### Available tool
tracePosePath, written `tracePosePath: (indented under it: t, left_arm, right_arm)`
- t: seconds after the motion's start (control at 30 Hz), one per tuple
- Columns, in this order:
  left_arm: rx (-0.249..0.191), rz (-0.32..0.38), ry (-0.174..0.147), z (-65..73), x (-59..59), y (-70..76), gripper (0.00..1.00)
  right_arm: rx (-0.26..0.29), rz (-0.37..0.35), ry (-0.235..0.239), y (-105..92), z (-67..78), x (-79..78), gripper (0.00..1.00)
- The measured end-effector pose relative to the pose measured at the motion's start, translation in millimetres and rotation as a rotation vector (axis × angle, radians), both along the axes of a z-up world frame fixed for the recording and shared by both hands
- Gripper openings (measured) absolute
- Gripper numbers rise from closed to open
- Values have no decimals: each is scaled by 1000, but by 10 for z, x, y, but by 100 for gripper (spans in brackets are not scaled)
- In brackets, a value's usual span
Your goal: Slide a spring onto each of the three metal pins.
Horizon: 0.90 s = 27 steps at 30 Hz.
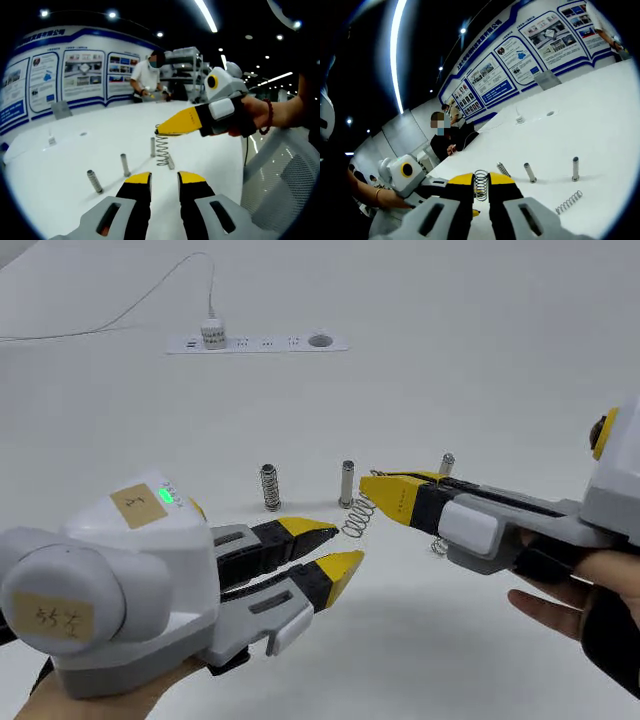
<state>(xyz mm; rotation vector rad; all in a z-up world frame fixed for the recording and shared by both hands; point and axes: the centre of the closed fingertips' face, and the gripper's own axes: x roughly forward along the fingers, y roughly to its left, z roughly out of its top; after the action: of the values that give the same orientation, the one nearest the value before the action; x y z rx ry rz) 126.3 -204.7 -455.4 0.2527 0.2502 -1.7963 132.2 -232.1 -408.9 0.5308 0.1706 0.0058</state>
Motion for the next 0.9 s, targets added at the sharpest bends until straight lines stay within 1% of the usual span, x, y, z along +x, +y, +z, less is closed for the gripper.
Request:
tracePosePath:
  t: [0.1,0.13,0.2,0.23,0.3,0.4,0.47,0.6,0.67,0.77,0.83,0.9]
  left_arm:
    - [11,8,-1,-25,18,3,26]
    - [16,16,-4,-36,32,5,27]
    - [20,21,-8,-47,46,6,31]
    - [23,25,-10,-53,57,7,31]
    - [30,32,-8,-69,70,10,33]
    - [34,37,-9,-80,73,10,37]
    - [38,37,-12,-90,72,11,38]
    - [42,42,-6,-99,76,8,40]
    - [43,44,-5,-103,83,6,40]
    - [48,47,-4,-117,90,7,42]
    - [54,47,-5,-132,90,8,43]
    - [60,47,-3,-147,85,8,44]
  right_arm:
    - [-35,4,0,-48,32,59,11]
    - [-61,6,0,-73,47,86,11]
    - [-87,9,3,-103,61,123,11]
    - [-114,9,4,-134,68,153,11]
    - [-148,17,15,-168,63,199,11]
    - [-203,23,24,-225,64,258,11]
    - [-227,21,29,-274,66,294,11]
    - [-255,19,38,-356,58,362,11]
    - [-272,15,50,-409,33,389,11]
    - [-274,11,57,-471,-4,425,11]
    - [-272,8,69,-514,-53,449,11]
    - [-284,1,82,-559,-100,467,11]
